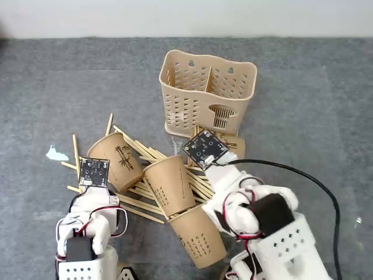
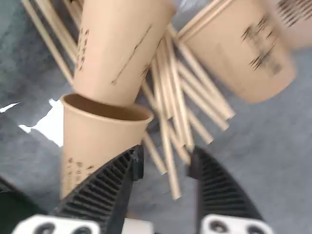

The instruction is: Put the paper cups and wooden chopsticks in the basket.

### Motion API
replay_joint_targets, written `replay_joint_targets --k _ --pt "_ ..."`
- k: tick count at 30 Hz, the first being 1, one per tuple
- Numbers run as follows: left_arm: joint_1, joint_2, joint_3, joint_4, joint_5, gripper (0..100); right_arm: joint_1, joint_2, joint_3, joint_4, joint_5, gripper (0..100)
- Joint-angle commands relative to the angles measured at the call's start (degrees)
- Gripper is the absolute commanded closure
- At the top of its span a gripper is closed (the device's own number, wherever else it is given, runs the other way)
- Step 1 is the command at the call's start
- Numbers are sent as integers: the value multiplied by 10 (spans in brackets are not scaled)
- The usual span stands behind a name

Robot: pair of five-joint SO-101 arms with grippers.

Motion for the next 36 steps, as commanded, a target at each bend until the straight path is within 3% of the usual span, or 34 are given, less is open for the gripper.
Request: replay_joint_targets --k 1,7,13,22,27,34,36 --pt "-3 2 -5 1 -3 986 -15 23 -38 -22 -62 780" --pt "-3 2 -5 1 -3 986 -17 61 -39 -64 -5 779" --pt "-3 2 -5 1 -3 986 -29 136 -88 -29 -116 779" --pt "-3 2 -5 1 -3 986 -185 197 -187 69 -294 779" --pt "-3 2 -5 1 -3 986 -244 240 -186 86 -324 779" --pt "-3 2 -5 1 -3 986 -276 313 -186 86 -331 775" --pt "-3 2 -5 1 -3 986 -276 338 -186 86 -331 732"
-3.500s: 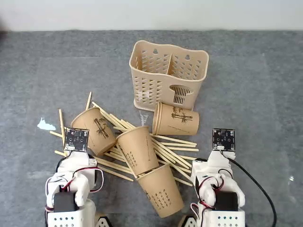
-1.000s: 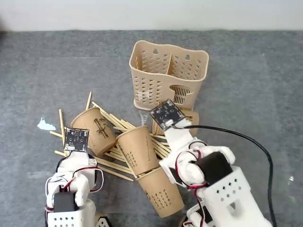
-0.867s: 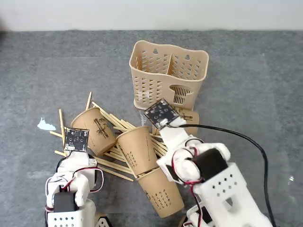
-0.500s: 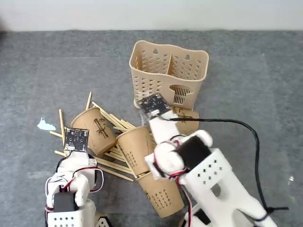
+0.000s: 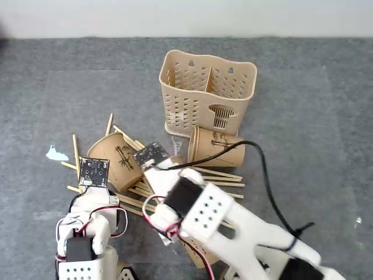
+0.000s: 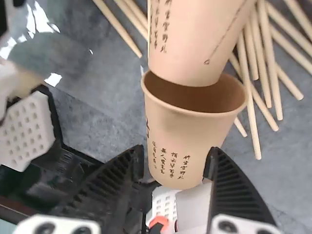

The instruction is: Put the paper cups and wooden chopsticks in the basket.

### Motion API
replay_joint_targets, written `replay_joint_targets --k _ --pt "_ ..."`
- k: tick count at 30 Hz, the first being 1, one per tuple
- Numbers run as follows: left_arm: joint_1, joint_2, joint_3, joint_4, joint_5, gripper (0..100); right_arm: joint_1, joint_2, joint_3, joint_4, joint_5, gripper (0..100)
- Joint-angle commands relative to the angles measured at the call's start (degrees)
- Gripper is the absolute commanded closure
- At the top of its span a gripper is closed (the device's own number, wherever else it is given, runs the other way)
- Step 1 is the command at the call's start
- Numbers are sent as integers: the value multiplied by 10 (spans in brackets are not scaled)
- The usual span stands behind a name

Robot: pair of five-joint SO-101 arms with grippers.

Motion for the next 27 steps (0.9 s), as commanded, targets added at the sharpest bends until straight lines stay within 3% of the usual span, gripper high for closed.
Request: replay_joint_targets --k 1,7,27 --pt "-3 2 -5 1 -3 986 -5 35 -29 22 -7 694" --pt "-3 2 -5 1 -3 986 -6 105 -29 17 -51 478" --pt "-3 2 -5 1 -3 986 1 217 -31 -38 -51 471"
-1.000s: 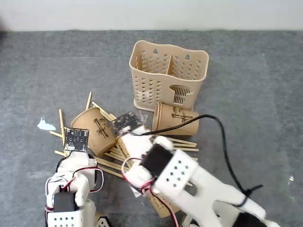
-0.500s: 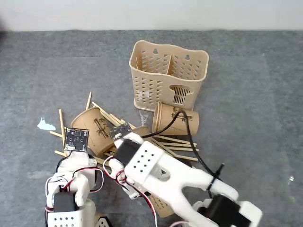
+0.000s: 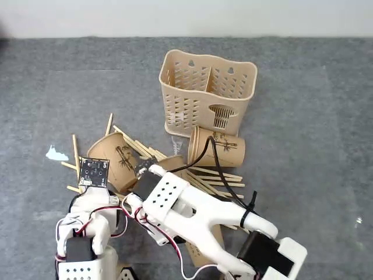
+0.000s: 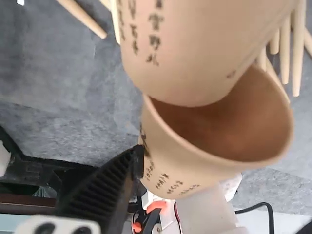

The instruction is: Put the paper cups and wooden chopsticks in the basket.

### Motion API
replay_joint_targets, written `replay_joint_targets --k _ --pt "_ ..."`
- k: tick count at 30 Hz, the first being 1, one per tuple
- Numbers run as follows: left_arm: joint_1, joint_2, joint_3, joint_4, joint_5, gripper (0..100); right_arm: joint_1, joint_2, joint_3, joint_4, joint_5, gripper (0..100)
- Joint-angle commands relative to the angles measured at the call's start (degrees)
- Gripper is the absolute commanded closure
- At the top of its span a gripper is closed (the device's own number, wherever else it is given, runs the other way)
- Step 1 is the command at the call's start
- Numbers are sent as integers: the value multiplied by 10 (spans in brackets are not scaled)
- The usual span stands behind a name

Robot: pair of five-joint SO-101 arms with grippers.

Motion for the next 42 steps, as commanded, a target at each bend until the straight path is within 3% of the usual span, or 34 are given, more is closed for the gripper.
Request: replay_joint_targets --k 1,12,18,27,31,42 --pt "-3 2 -5 1 -3 986 10 0 -29 -7 -5 471" --pt "-3 2 -5 1 -3 986 179 -5 -32 -7 79 471" --pt "-3 2 -5 1 -3 986 235 -21 -33 -7 127 471" --pt "-3 2 -5 1 -3 986 247 -220 -31 -4 233 471" --pt "-3 2 -5 1 -3 986 247 -278 -19 -2 244 472" --pt "-3 2 -5 1 -3 986 243 -203 47 -9 242 472"
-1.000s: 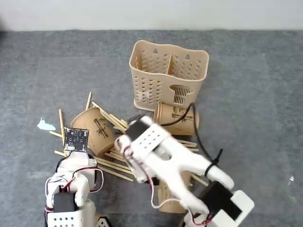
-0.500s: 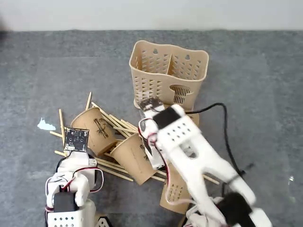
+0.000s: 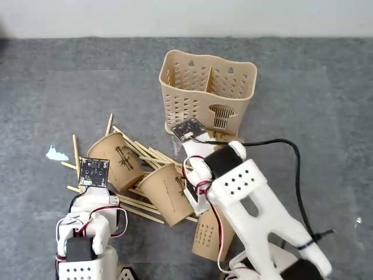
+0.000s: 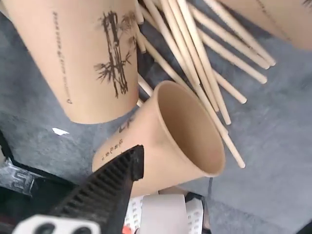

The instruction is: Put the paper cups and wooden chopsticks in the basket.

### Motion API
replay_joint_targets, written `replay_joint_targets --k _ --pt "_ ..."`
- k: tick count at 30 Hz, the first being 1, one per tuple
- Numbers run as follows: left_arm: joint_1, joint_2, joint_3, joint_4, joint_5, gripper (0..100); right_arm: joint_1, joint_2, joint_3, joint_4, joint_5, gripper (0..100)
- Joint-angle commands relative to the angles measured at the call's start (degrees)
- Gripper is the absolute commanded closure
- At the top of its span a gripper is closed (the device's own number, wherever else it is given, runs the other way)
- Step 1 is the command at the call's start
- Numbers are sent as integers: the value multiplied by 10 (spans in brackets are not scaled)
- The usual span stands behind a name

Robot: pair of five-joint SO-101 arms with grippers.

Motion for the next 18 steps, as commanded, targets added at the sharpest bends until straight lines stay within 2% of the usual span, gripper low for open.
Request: replay_joint_targets --k 1,5,12,18 --pt "-3 2 -5 1 -3 986 2 40 -4 -9 4 472" --pt "-3 2 -5 1 -3 986 -20 95 -4 -21 -8 472" --pt "-3 2 -5 1 -3 986 -107 150 -5 -19 -48 472" --pt "-3 2 -5 1 -3 986 -117 170 -1 -13 -47 491"
